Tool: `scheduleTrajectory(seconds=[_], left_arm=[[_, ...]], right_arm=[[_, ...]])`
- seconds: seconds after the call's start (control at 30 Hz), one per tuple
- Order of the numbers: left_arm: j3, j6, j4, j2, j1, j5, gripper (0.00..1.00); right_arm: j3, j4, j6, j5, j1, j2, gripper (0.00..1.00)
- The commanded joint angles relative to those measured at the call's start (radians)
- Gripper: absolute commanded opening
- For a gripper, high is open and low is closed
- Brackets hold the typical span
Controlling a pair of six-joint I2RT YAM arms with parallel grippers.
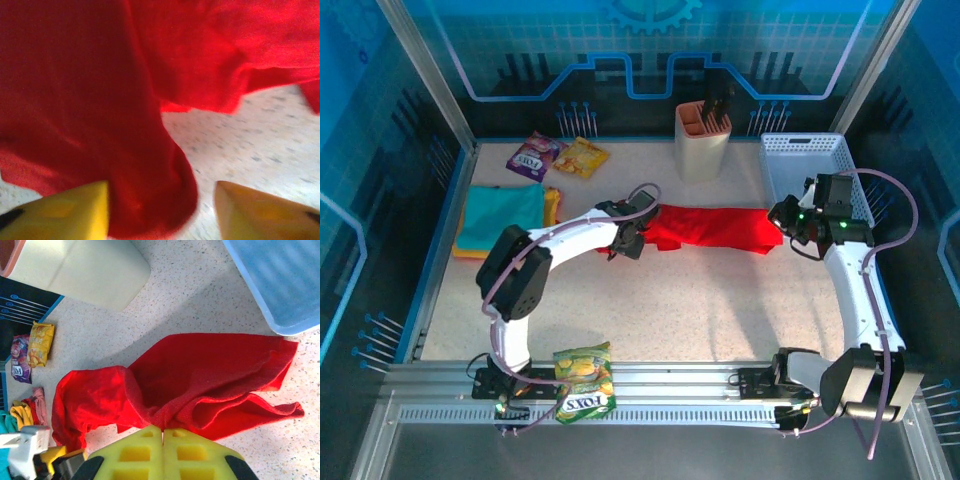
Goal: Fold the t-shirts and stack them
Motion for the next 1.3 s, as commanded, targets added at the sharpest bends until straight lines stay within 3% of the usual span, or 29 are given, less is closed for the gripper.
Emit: scheduleTrajectory(seconds=[0.0, 0.07, 0.17, 0.33, 0.5, 0.67, 0.8, 0.83, 0.97, 1.13, 1.27], left_arm=[[0.055, -0.009, -0.036, 0.033, 0.009, -0.098, 0.39], [0.069, 0.006, -0.057, 0.03, 0.019, -0.12, 0.23], [0.071, 0.03, -0.073, -0.009, 0.055, -0.131, 0.11], [0.1, 0.156, -0.102, -0.081, 0.135, -0.164, 0.07], [0.221, 0.302, -0.142, -0.032, 0.195, -0.177, 0.06], [0.408, 0.349, -0.148, 0.075, 0.273, -0.171, 0.13], [0.58, 0.324, -0.225, 0.185, 0.335, -0.155, 0.6], [0.609, 0.306, -0.257, 0.201, 0.341, -0.146, 0.65], [0.544, 0.193, -0.279, 0.157, 0.345, -0.032, 0.66], [0.186, 0.011, -0.053, -0.05, 0.342, 0.311, 0.57], [-0.03, -0.088, 0.136, -0.146, 0.338, 0.469, 0.54]], right_arm=[[0.0, 0.009, 0.0, -0.02, 0.013, -0.006, 0.0], [0.003, 0.01, -0.001, -0.021, 0.013, -0.002, 0.0], [0.0, 0.015, 0.0, -0.02, 0.013, -0.002, 0.0], [0.001, 0.019, 0.001, -0.021, 0.012, 0.004, 0.0], [0.007, 0.018, 0.001, -0.02, 0.012, 0.011, 0.0], [0.016, 0.012, -0.004, -0.016, 0.011, 0.011, 0.0], [0.018, 0.001, -0.007, -0.013, 0.013, 0.006, 0.0], [0.015, 0.001, -0.007, -0.014, 0.012, 0.003, 0.0], [-0.004, 0.011, -0.004, -0.014, 0.012, 0.0, 0.0], [-0.015, 0.028, 0.001, -0.022, 0.014, 0.009, 0.0], [-0.021, 0.04, 0.002, -0.025, 0.018, 0.014, 0.0]])
